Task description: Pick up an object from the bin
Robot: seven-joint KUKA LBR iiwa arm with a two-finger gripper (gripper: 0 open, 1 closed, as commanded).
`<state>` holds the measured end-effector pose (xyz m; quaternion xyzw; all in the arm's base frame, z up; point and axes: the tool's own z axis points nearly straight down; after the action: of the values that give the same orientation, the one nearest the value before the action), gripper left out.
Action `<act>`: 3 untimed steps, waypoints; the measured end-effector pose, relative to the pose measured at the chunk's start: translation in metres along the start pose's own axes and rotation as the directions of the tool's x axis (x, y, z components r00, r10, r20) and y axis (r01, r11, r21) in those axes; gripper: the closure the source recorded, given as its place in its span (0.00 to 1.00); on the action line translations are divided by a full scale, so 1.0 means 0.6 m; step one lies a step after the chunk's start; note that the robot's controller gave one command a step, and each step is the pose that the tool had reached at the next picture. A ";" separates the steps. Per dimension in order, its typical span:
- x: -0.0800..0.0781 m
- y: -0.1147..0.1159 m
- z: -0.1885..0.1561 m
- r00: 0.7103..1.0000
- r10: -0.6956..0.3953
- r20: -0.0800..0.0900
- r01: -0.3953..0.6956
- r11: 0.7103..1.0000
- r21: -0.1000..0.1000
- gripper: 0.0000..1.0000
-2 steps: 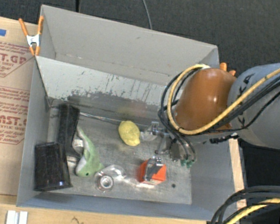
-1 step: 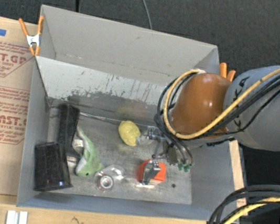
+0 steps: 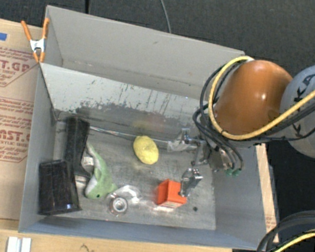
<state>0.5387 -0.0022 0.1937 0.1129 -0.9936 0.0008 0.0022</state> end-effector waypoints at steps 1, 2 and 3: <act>0.000 0.002 0.039 0.997 -0.076 0.017 0.076 0.997 0.003 0.00; 0.041 0.001 0.094 0.971 -0.238 0.003 0.238 0.971 -0.001 0.00; 0.058 -0.043 0.181 0.841 -0.539 0.046 0.539 0.842 0.018 1.00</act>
Offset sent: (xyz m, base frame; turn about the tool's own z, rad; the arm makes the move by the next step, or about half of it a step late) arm -0.0333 -0.0099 -0.0633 -0.2763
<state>0.5102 -0.0353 0.0851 0.3875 -0.9216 -0.0005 -0.0223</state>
